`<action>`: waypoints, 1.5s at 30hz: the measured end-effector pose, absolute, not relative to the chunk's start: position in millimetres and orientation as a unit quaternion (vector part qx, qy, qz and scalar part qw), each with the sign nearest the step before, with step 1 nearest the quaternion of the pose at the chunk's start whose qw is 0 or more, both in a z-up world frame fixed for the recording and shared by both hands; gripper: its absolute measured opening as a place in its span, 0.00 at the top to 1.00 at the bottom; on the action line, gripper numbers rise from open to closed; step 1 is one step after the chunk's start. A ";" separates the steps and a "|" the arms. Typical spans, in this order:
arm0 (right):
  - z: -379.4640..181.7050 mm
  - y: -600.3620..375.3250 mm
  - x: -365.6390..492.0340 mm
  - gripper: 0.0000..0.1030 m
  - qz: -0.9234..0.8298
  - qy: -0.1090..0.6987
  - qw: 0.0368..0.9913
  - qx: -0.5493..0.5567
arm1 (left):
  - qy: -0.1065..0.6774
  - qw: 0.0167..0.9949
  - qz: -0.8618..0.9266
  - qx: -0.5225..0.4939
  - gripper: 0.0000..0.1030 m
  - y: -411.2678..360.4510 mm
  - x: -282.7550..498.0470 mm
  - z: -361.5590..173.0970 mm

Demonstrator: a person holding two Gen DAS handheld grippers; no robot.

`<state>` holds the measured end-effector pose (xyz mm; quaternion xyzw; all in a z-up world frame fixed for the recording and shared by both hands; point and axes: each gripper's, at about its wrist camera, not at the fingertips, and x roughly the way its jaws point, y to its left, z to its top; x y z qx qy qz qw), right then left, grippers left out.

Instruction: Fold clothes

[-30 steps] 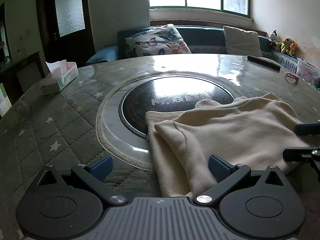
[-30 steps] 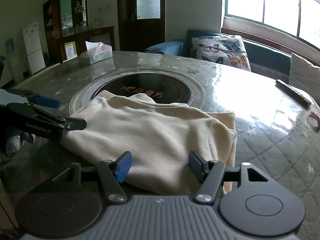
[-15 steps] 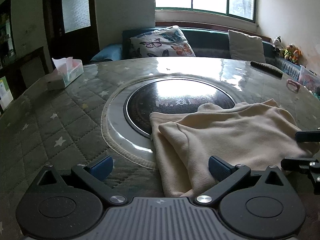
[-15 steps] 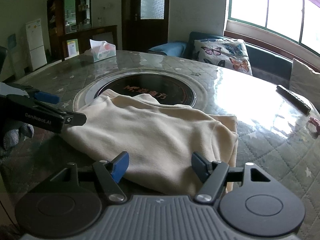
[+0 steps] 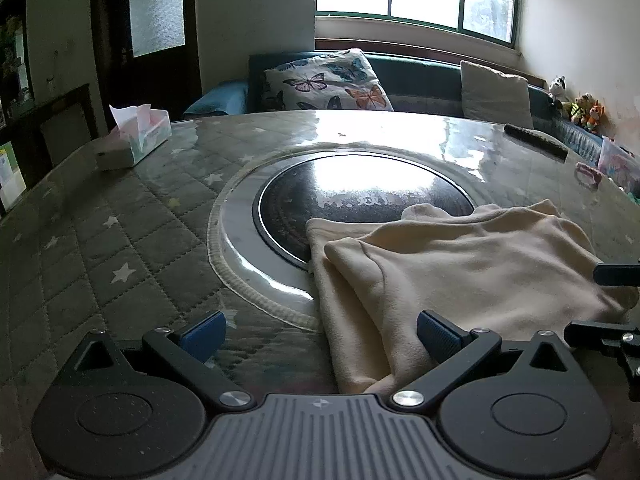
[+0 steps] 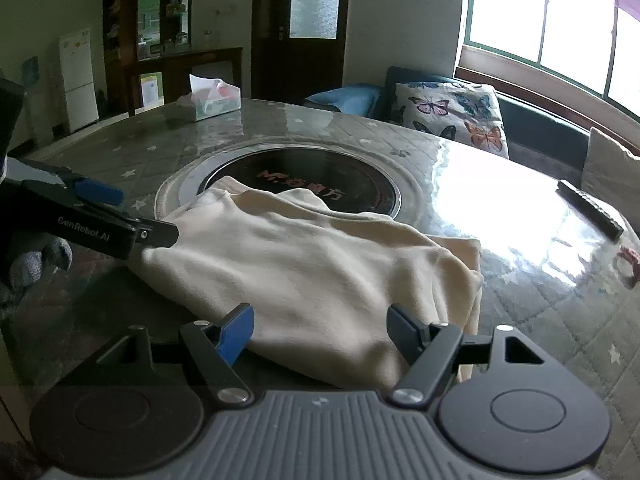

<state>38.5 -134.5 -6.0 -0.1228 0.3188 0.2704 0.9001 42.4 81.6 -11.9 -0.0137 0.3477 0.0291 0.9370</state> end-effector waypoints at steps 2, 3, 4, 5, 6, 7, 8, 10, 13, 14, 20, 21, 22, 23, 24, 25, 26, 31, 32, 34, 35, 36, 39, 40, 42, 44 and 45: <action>-4.8 -133.0 36.8 0.27 0.272 0.316 0.900 -0.126 | 0.346 0.938 0.028 -0.016 0.00 82.8 40.8 -11.1; -4.4 -132.4 36.2 0.27 0.273 0.315 0.900 -0.127 | 0.346 0.938 0.027 -0.015 0.00 83.0 40.4 -11.4; -3.8 -131.4 35.3 0.27 0.275 0.314 0.900 -0.128 | 0.346 0.938 0.026 -0.014 0.00 83.3 40.1 -11.7; -3.3 -130.3 34.4 0.27 0.277 0.313 0.899 -0.130 | 0.347 0.937 0.027 -0.014 0.00 84.1 40.1 -12.4; -3.1 -129.1 33.7 0.27 0.279 0.313 0.898 -0.132 | 0.349 0.937 0.027 -0.014 0.00 84.8 40.2 -13.1; -2.9 -127.8 33.0 0.27 0.280 0.312 0.898 -0.134 | 0.347 0.937 0.027 -0.016 0.00 85.2 39.5 -12.3; -2.7 -126.6 32.3 0.27 0.282 0.312 0.897 -0.136 | 0.346 0.938 0.027 -0.019 0.00 85.6 38.8 -11.6; -1.6 -123.9 30.8 0.26 0.285 0.309 0.896 -0.140 | 0.341 0.940 0.025 -0.018 0.00 85.6 36.2 -8.5; 0.1 -120.0 28.5 0.21 0.290 0.305 0.895 -0.145 | 0.335 0.942 0.023 -0.017 0.00 85.3 32.7 -4.5; 0.7 -118.7 27.9 0.21 0.292 0.304 0.895 -0.146 | 0.334 0.942 0.023 -0.016 0.00 85.2 31.7 -3.5; 1.3 -111.5 26.6 0.20 0.299 0.302 0.894 -0.145 | 0.330 0.944 0.022 -0.014 0.00 84.6 26.8 0.4; 1.5 -110.3 26.0 0.20 0.299 0.301 0.894 -0.144 | 0.330 0.944 0.022 -0.014 0.00 84.5 26.4 0.3; 1.6 -109.2 25.3 0.20 0.300 0.301 0.894 -0.143 | 0.331 0.943 0.022 -0.013 0.00 84.5 26.1 0.0; 1.7 -108.7 24.4 0.20 0.301 0.300 0.894 -0.142 | 0.331 0.943 0.022 -0.013 0.00 84.4 25.7 -0.3; 2.0 -108.3 24.0 0.20 0.301 0.300 0.894 -0.141 | 0.332 0.943 0.022 -0.013 0.00 84.4 25.1 -0.4; 2.2 -107.9 23.7 0.20 0.301 0.299 0.895 -0.139 | 0.332 0.943 0.022 -0.013 0.00 84.4 24.6 -0.4; 2.4 -107.4 23.3 0.19 0.301 0.299 0.895 -0.138 | 0.332 0.943 0.022 -0.012 0.00 84.4 24.0 -0.5; 2.4 -102.4 21.1 0.19 0.308 0.297 0.893 -0.141 | 0.332 0.943 0.028 -0.014 0.00 88.6 22.3 -0.4; 2.5 -100.9 20.6 0.19 0.311 0.297 0.892 -0.143 | 0.332 0.943 0.030 -0.015 0.00 90.2 22.4 -0.4; 2.3 -95.6 19.1 0.20 0.318 0.294 0.889 -0.151 | 0.332 0.942 0.039 -0.020 0.00 96.5 22.7 0.4; 2.0 -91.8 18.2 0.20 0.322 0.292 0.887 -0.158 | 0.332 0.942 0.042 -0.024 0.00 100.2 23.1 0.9; 1.7 -88.1 17.2 0.20 0.326 0.290 0.884 -0.164 | 0.331 0.942 0.046 -0.027 0.00 103.9 23.5 1.4; 0.5 -73.8 13.3 0.21 0.342 0.281 0.876 -0.189 | 0.331 0.941 0.057 -0.036 0.00 114.3 26.3 2.7; -0.5 -68.1 12.2 0.22 0.348 0.278 0.873 -0.197 | 0.332 0.941 0.058 -0.042 0.00 117.8 27.7 3.0; -2.7 -56.3 10.3 0.24 0.357 0.273 0.867 -0.216 | 0.334 0.939 0.059 -0.057 0.00 125.0 30.4 3.8; -4.7 -46.3 8.6 0.27 0.364 0.267 0.862 -0.232 | 0.334 0.938 0.057 -0.073 0.00 131.3 33.0 4.5; -6.1 -40.2 7.8 0.28 0.369 0.265 0.858 -0.242 | 0.334 0.937 0.056 -0.081 0.00 134.2 34.2 4.5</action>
